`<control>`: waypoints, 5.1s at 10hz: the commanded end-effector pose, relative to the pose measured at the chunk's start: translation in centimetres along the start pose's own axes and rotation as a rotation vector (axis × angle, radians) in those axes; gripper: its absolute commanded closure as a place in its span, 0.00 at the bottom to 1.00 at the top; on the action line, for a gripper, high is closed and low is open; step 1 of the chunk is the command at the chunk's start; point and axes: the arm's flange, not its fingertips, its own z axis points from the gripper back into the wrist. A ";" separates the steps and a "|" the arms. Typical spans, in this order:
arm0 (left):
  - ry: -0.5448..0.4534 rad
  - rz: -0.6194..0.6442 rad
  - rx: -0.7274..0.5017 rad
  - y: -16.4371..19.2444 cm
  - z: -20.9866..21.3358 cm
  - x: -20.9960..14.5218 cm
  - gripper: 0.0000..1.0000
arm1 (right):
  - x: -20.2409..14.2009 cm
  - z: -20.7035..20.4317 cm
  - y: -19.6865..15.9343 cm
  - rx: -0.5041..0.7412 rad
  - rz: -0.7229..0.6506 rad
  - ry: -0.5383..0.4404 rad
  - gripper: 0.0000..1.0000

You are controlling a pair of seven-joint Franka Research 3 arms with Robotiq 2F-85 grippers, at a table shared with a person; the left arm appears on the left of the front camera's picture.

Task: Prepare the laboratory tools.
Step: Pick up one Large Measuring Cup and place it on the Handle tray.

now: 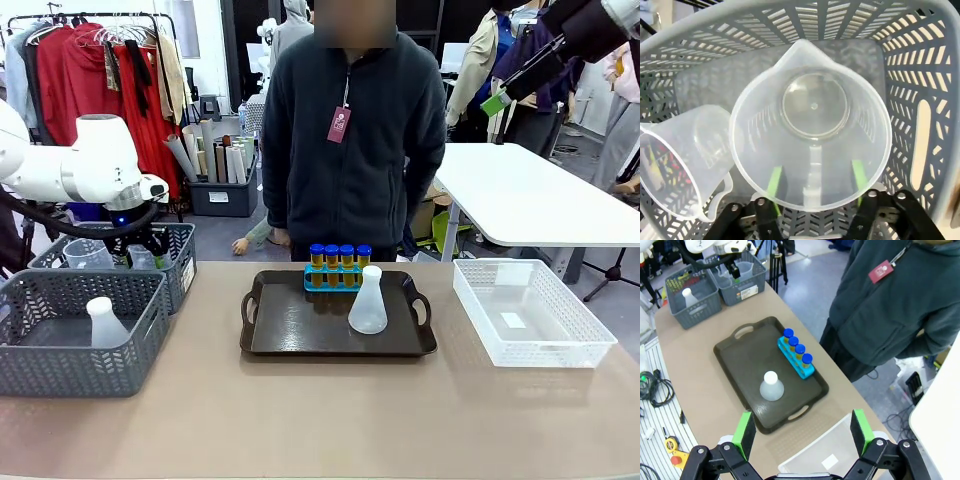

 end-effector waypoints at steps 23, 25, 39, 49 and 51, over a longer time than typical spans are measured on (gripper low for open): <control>-0.009 -0.314 -0.013 -5.5 27.0 -7.1 1.00 | 0.0 0.1 0.1 0.004 0.008 -0.006 0.00; -0.009 -0.314 -0.013 -5.5 27.0 -7.1 1.00 | 0.0 0.1 0.1 0.004 0.008 -0.006 0.00; -0.196 -1.015 -0.082 -21.2 34.8 -13.5 1.00 | 0.0 0.1 0.1 0.004 0.008 -0.006 0.00; -0.156 -1.153 -0.122 -26.6 29.4 -12.4 1.00 | 0.0 0.1 0.1 0.004 0.008 -0.006 0.00; -0.156 -1.153 -0.122 -26.6 29.4 -12.4 1.00 | 0.0 0.1 0.1 0.004 0.008 -0.006 0.00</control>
